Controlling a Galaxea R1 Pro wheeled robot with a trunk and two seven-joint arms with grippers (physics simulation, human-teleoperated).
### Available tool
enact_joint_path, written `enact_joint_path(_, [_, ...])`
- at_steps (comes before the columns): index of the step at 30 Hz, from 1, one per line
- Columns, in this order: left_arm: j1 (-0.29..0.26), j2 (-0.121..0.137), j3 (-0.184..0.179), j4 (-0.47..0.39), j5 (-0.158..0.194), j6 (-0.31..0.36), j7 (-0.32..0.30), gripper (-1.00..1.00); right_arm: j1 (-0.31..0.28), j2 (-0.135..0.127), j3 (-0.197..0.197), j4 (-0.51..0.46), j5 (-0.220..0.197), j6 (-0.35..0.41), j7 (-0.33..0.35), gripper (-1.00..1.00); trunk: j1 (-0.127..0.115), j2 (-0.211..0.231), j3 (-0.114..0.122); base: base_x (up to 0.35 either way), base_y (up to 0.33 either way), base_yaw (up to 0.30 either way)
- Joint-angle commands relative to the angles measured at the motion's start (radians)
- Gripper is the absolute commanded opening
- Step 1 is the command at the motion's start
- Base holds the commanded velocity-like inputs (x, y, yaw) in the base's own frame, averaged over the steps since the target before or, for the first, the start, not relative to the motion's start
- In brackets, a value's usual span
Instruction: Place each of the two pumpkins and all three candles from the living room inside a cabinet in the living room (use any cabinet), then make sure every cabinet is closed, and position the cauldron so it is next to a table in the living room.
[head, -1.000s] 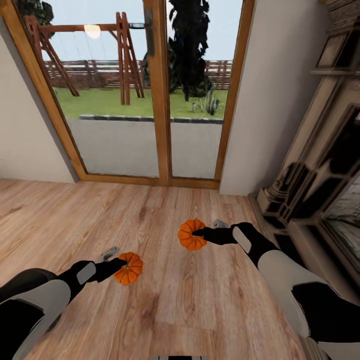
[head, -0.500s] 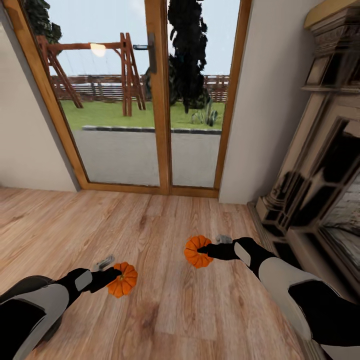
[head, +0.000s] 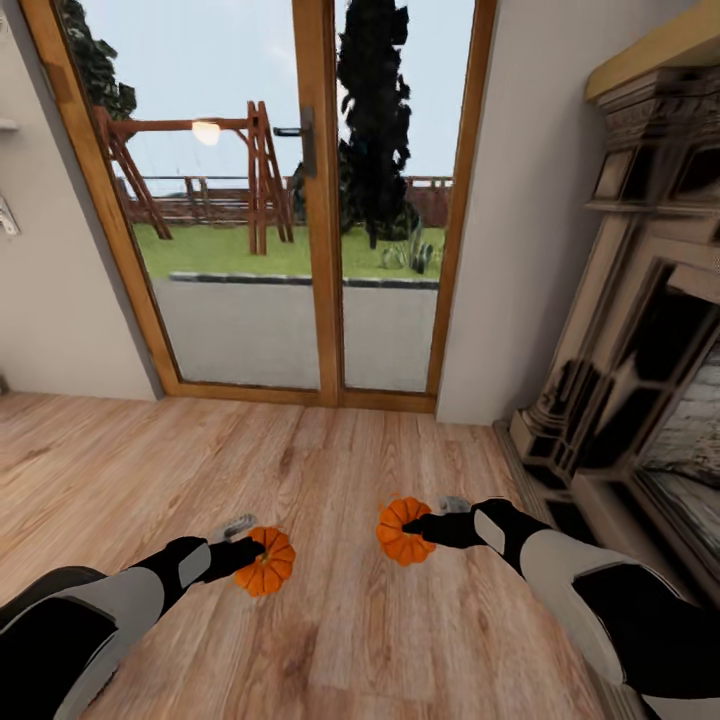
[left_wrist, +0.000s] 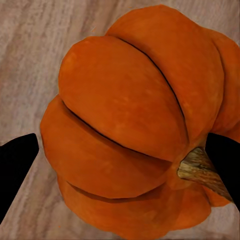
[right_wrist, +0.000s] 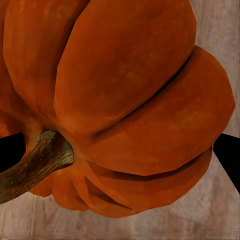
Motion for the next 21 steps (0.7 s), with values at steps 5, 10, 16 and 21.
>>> enact_joint_path(5, [0.001,-0.022,-0.012,-0.001,-0.001,0.0,-0.001,-1.0,0.041,0.001,0.007,0.03,-0.009,-0.049,0.002,-1.0,-0.002,0.0,0.011,0.0,0.0,0.0])
enact_joint_path(10, [0.003,-0.024,-0.012,0.001,-0.002,-0.001,0.0,-1.0,0.08,0.007,0.008,0.031,-0.009,-0.063,0.002,-1.0,-0.002,0.0,0.011,0.0,0.0,0.0])
enact_joint_path(16, [0.005,-0.03,-0.012,0.001,-0.002,-0.002,0.0,-1.0,0.092,0.007,0.008,0.03,-0.009,-0.064,0.001,-1.0,-0.002,0.0,0.011,-0.045,0.0,-0.017])
enact_joint_path(21, [0.005,-0.032,-0.012,-0.002,-0.002,-0.003,0.0,-1.0,0.092,0.006,0.008,0.03,-0.01,-0.065,0.002,-1.0,-0.002,0.0,0.011,-0.221,0.0,-0.191])
